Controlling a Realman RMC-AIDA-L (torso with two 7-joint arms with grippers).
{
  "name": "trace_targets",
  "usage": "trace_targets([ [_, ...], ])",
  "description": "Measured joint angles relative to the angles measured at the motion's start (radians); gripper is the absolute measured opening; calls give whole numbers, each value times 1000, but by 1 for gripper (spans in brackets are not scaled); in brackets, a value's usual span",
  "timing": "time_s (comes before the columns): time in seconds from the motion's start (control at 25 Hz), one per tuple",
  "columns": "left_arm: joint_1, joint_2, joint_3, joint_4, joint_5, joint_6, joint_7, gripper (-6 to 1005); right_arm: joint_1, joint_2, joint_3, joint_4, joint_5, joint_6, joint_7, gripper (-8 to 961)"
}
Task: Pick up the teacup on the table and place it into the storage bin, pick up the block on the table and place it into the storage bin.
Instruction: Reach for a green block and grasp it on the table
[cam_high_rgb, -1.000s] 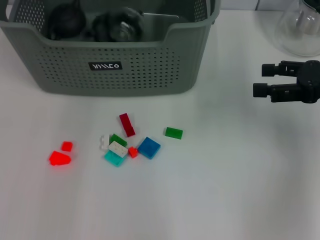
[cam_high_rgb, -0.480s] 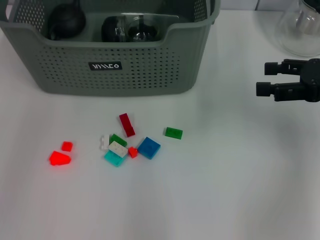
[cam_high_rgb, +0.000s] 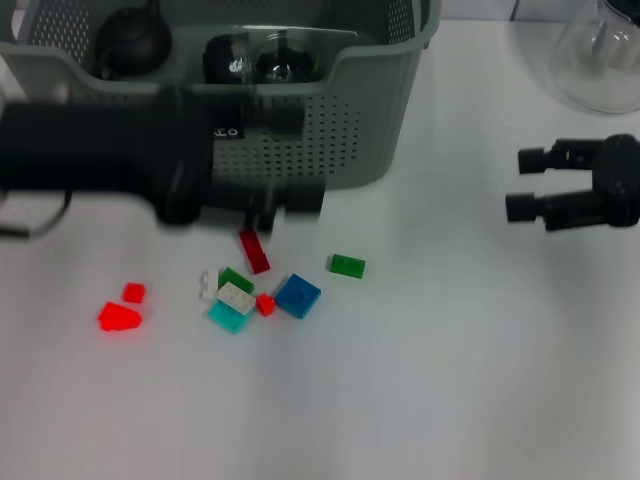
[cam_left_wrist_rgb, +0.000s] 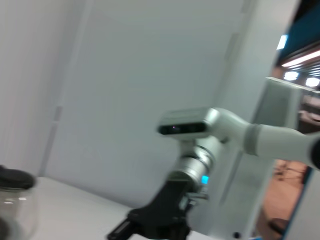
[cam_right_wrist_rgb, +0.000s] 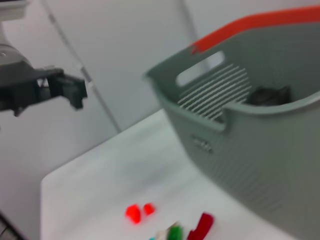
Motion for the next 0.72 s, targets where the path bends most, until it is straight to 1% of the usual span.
trace_targets([
  [0.08,7,4,-9,-69,6,45,81,828,14,3,-1,1,-28,-23,-1,927],
  [0.16,18,13,-8,-167,29,79,201,879,30,10,-4,0,-57,-43,-2,927],
  [0.32,20,32,-21,-316,118,69,409,878,74,37,-24,-10,-122,-54,2,927],
  [0.36,19,38,-31,-355,141,62,461,878,105,54,-34,-12,-162,-44,10,927],
  [0.4,15,43,-47,-397,163,50,507,878,105,54,-34,-12,-162,-44,10,927],
  [0.44,13,48,-65,-436,184,34,550,878,124,61,-37,-12,-181,-37,14,928],
  [0.56,13,60,-108,-491,226,-5,611,877,180,79,-48,-13,-239,-13,30,928],
  [0.72,29,63,-145,-516,268,-19,679,876,251,105,-89,-13,-323,38,56,928],
])
